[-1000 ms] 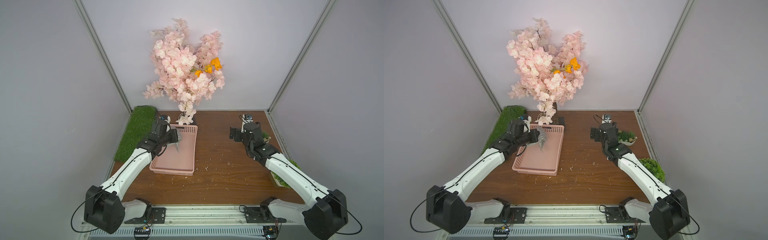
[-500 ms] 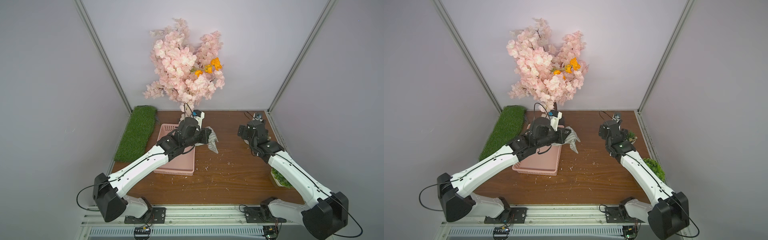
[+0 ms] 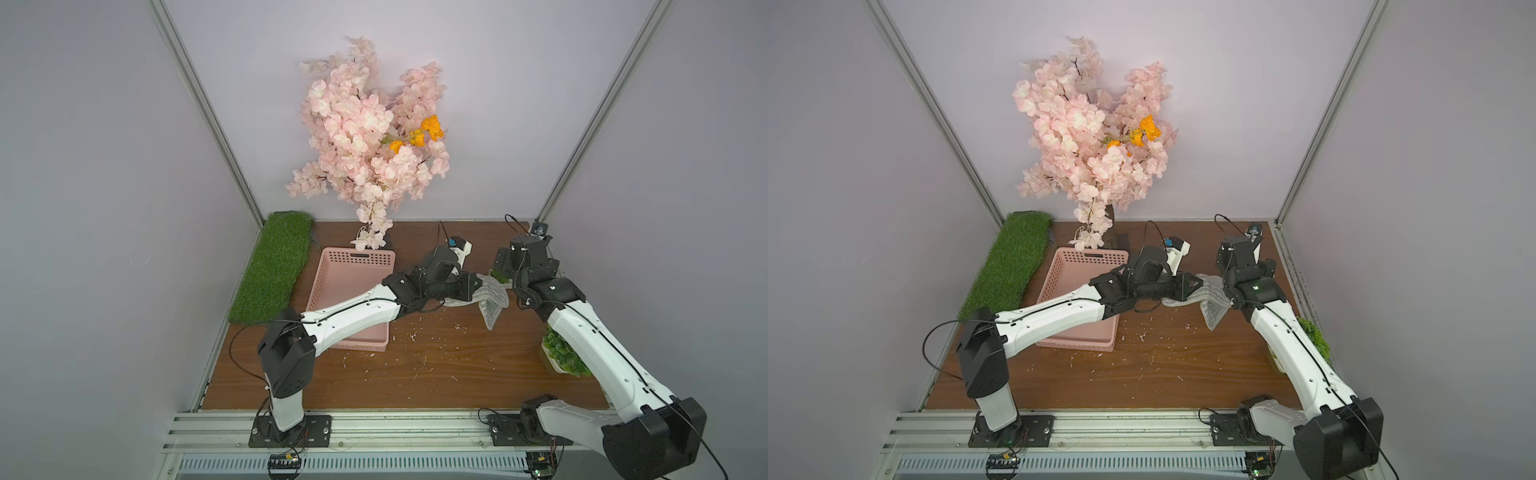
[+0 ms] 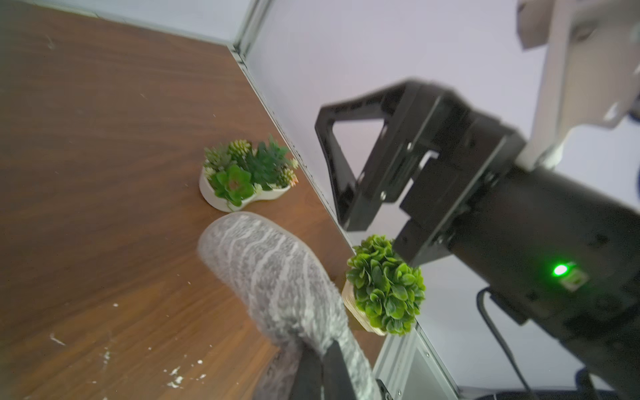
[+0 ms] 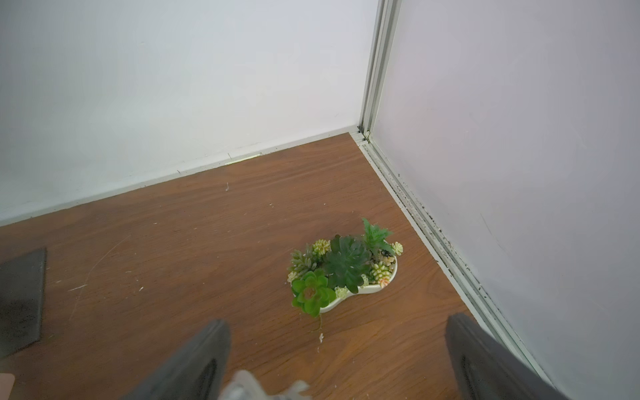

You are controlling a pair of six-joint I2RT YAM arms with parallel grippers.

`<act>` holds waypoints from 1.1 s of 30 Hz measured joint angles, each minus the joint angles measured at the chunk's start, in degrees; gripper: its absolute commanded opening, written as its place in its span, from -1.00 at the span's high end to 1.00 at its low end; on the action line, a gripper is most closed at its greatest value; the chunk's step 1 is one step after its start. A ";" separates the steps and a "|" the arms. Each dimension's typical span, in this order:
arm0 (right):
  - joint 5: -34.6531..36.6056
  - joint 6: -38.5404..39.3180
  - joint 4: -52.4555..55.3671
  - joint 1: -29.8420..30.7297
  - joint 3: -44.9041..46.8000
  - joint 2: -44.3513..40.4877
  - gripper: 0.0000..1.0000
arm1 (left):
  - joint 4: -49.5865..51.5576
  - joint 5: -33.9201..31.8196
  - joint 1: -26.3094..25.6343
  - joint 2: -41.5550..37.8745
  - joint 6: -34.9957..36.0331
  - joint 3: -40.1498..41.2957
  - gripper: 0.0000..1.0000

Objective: Fold the square dishcloth
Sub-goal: Place the cleaning item at the center of the board.

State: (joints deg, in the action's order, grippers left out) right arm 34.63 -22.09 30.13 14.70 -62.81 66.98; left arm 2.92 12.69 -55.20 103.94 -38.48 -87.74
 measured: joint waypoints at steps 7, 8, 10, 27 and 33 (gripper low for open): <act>-3.43 0.37 0.33 -0.11 0.02 1.01 -0.98 | -0.79 -6.54 0.50 -0.83 1.11 9.73 0.85; -4.31 0.35 0.33 -0.11 0.24 1.53 -0.97 | -0.83 -7.17 0.70 -0.81 1.46 11.63 0.84; -6.10 0.26 0.33 -0.09 0.96 2.73 -0.96 | -0.55 -8.76 1.20 -0.15 2.40 14.82 0.79; -28.41 -5.14 -1.92 -0.04 15.06 7.06 -0.59 | 2.99 -16.65 3.50 -7.19 10.43 24.46 -0.24; -33.77 -7.28 -4.15 -0.04 18.18 8.00 -0.46 | 2.19 -12.87 1.68 -8.66 20.55 26.14 -0.28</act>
State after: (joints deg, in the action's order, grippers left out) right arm 0.86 -29.36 25.98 14.66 -44.62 74.98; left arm 5.10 -0.19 -53.52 95.29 -17.93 -61.60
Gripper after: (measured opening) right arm 0.745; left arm 0.628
